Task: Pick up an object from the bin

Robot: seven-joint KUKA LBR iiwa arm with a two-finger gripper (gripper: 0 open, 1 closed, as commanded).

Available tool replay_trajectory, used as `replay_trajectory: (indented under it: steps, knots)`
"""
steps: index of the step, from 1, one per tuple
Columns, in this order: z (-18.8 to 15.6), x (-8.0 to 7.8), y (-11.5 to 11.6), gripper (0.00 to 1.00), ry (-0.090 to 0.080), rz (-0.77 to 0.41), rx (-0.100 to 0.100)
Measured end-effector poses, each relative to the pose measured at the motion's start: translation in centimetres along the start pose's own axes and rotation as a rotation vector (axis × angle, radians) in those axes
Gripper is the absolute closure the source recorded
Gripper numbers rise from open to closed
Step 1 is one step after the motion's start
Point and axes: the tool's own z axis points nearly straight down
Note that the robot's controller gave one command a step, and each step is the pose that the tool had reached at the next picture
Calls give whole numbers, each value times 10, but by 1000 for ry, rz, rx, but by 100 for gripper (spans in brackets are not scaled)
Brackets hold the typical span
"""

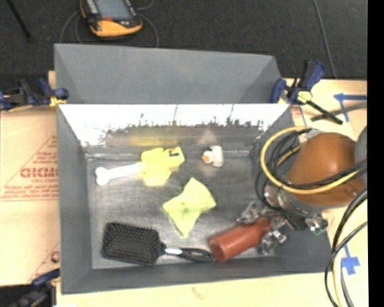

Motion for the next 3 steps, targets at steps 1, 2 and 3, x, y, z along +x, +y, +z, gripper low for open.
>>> replay_trajectory:
  steps: [1,2,3]
  knots:
    - [0,-4,-6,100,3,-56,-3]
    - [0,-4,-6,100,3,-56,-3]
    - [-128,-13,-13,100,27,-84,14]
